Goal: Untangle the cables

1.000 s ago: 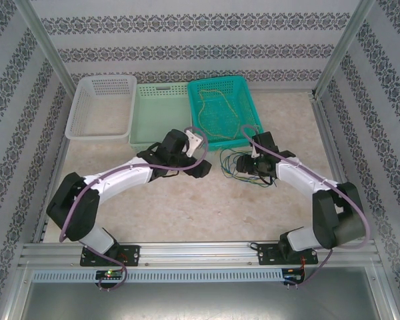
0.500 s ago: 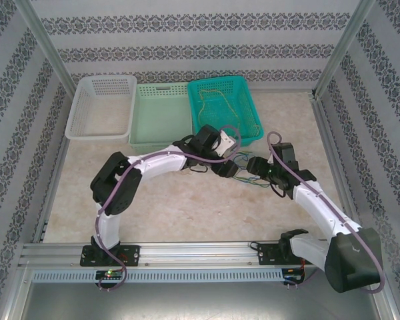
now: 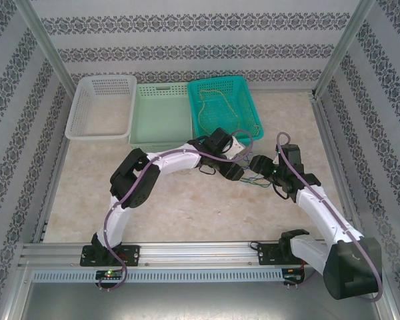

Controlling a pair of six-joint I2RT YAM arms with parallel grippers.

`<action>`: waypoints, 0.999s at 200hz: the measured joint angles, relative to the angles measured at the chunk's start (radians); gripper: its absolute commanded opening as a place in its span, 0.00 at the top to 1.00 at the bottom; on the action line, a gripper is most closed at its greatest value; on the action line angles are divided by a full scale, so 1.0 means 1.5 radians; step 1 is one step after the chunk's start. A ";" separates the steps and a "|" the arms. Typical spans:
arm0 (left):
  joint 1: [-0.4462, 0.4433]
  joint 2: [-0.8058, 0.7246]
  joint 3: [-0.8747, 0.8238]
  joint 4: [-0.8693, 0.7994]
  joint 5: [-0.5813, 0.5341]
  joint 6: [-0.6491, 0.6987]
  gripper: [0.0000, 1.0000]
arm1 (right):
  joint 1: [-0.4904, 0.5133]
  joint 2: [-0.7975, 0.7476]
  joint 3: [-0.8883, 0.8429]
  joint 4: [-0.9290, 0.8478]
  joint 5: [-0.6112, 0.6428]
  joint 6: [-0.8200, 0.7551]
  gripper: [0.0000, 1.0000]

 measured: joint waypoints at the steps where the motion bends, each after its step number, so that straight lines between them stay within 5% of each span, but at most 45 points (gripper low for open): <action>1: 0.000 0.000 0.000 0.000 0.000 0.000 0.63 | 0.000 0.000 0.000 0.000 -0.001 0.000 0.28; 24: 0.000 0.000 0.000 -0.001 0.001 -0.004 0.89 | -0.001 0.000 -0.005 0.000 -0.001 0.002 0.28; 45: 0.000 -0.006 -0.010 0.008 0.000 -0.001 0.99 | -0.001 0.000 -0.017 0.004 -0.001 0.004 0.28; 121: -0.001 -0.168 -0.167 0.063 -0.014 0.000 1.00 | -0.001 0.010 -0.074 0.040 -0.004 0.037 0.32; 200: 0.000 -0.260 -0.213 0.064 -0.044 0.013 1.00 | 0.010 0.017 -0.082 0.108 -0.025 0.033 0.38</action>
